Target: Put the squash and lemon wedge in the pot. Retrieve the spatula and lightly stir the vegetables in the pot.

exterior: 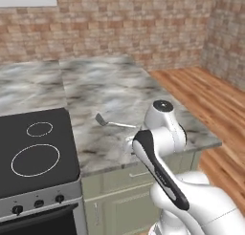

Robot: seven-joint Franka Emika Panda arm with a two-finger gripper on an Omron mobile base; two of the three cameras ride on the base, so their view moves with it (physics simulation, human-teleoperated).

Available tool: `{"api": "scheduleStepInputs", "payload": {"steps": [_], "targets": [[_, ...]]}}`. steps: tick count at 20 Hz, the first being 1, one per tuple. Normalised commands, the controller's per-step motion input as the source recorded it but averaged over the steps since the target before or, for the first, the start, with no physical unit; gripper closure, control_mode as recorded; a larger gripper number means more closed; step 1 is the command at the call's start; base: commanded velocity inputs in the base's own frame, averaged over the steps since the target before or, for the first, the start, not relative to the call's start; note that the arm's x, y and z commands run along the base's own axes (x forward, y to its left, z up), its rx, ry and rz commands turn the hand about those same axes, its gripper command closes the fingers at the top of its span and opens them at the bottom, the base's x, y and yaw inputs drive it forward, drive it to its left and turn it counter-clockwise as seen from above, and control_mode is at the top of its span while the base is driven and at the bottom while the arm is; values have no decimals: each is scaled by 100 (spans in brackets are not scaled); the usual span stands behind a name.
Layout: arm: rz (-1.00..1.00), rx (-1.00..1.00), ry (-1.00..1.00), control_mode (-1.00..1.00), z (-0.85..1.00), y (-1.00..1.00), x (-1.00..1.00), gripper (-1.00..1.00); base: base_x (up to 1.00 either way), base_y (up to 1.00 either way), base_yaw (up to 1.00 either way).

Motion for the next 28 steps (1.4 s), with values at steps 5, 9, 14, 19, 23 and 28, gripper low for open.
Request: {"api": "scheduleStepInputs", "payload": {"steps": [5, 9, 14, 19, 23, 28], "targets": [[0, 0, 0, 100, 0, 0, 0, -100, 79, -9, -6], [0, 0, 0, 100, 0, 0, 0, -100, 97, -15, -1], [0, 0, 0, 100, 0, 0, 0, -100, 10, -13, 1], [0, 0, 0, 100, 0, 0, 0, -100, 0, 0, 0], [0, 0, 2, -100, 0, 0, 8, -100, 4, 0, 0], [11, 1, 5, -100, 0, -16, 73, -100, 0, 0, 0]]}}
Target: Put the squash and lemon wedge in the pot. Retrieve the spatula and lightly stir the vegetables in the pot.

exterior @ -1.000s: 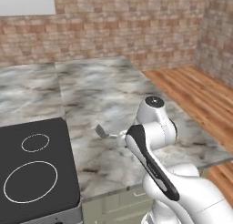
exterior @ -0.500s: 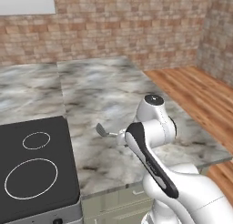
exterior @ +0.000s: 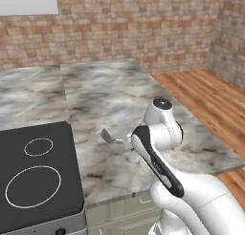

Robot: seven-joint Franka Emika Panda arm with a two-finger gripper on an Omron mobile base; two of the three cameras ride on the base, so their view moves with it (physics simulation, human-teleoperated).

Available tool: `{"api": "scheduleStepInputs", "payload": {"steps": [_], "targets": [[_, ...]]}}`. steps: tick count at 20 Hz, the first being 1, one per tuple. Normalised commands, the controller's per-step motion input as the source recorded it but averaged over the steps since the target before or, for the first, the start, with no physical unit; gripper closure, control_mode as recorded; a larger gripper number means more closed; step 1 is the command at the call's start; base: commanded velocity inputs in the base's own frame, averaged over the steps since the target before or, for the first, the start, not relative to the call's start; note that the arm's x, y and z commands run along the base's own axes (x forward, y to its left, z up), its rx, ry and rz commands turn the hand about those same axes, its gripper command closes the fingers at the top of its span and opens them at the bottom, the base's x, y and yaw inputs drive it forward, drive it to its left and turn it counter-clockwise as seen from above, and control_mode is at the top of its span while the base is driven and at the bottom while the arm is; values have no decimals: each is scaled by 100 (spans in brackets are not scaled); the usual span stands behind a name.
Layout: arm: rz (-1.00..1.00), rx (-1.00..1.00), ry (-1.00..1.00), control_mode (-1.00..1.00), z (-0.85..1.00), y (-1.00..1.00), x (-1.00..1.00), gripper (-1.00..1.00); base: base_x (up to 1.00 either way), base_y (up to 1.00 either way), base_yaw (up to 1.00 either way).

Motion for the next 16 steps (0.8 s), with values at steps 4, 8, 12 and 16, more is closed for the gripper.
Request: {"api": "scheduleStepInputs", "payload": {"steps": [4, 8, 12, 16], "targets": [[16, 1, 12, -100, 2, -39, 93, -100, 0, 0, 0], [16, -1, 10, -100, 0, -45, 100, -100, 0, 0, 0], [15, -11, 12, -100, 0, -11, 100, -100, 0, 0, 0], [9, -9, 15, -100, 7, 1, 67, -100, 0, 0, 0]]}}
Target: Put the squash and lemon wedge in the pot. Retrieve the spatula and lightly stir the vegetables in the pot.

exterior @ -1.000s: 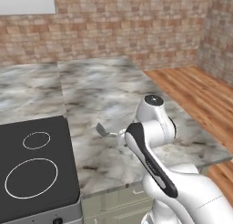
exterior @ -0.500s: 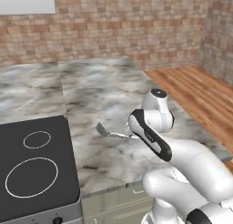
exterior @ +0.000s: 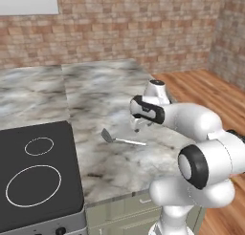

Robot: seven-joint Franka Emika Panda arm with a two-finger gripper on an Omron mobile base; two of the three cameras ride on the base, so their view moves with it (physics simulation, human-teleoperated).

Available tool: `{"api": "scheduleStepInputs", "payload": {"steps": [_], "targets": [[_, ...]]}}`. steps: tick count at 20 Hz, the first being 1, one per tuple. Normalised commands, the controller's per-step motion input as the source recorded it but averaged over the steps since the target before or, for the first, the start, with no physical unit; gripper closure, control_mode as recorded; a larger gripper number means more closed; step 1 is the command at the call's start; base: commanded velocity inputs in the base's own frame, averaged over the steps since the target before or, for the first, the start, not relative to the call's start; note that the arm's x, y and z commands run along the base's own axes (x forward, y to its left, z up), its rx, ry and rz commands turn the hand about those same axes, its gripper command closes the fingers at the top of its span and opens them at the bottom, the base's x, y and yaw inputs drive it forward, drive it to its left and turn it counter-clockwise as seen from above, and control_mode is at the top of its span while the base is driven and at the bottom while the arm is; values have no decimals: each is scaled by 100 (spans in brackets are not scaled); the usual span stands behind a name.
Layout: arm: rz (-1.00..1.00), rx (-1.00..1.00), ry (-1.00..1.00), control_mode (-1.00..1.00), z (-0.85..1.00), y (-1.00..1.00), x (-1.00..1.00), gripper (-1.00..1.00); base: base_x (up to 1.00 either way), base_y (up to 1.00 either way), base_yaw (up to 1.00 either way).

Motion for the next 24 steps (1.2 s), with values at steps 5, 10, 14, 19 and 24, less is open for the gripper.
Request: {"api": "scheduleStepInputs", "payload": {"steps": [5, 10, 14, 19, 24], "targets": [[1, -10, 5, -100, -1, 14, 24, -100, 0, 0, 0], [1, -3, -4, -100, -27, 5, -1, -100, 0, 0, 0], [3, -1, 0, -100, -53, 15, -1, -100, 0, 0, 0], [6, 0, 5, -100, -61, 17, 0, -100, 0, 0, 0], [11, 0, 6, -100, -55, 5, 6, -100, 0, 0, 0]]}}
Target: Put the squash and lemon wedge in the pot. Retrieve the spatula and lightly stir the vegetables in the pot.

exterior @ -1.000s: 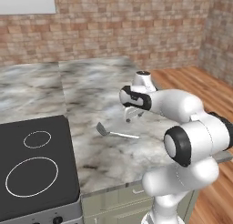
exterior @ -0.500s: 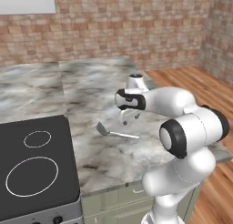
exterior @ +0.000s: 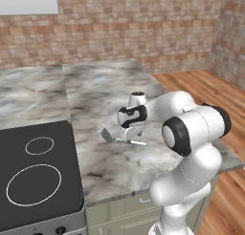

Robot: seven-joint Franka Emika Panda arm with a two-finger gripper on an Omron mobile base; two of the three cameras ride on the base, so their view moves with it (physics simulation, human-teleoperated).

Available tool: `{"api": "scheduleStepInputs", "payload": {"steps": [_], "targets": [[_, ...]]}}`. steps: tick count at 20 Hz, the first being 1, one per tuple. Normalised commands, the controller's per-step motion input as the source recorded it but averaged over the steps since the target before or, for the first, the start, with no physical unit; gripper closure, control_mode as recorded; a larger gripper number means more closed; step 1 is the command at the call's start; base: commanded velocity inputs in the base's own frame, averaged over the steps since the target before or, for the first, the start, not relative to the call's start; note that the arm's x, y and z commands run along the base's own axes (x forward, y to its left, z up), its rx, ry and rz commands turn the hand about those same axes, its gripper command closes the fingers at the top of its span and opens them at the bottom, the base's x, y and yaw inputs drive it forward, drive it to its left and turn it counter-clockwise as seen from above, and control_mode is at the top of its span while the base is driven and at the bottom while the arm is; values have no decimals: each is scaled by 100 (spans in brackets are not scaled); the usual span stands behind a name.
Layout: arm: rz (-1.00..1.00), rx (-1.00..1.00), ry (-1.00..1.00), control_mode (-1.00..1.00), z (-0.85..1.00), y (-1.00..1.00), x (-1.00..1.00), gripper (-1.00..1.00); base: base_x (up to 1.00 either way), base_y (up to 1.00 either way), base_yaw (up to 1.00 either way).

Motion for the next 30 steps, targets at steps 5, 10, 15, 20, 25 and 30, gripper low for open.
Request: {"api": "scheduleStepInputs", "payload": {"steps": [5, 10, 15, 20, 25, 30], "targets": [[11, 0, 6, -100, -5, -3, 12, -100, 0, 0, 0], [12, 0, 6, -100, -1, -8, 0, -100, 0, 0, 0], [10, 0, 2, -100, -25, 0, 0, -100, 0, 0, 0], [7, 0, 0, -100, -30, 0, 1, -100, 0, 0, 0], [4, 0, 0, -100, -19, 0, 5, -100, 0, 0, 0], [0, 0, -3, -100, -11, 0, 1, -100, 0, 0, 0]]}}
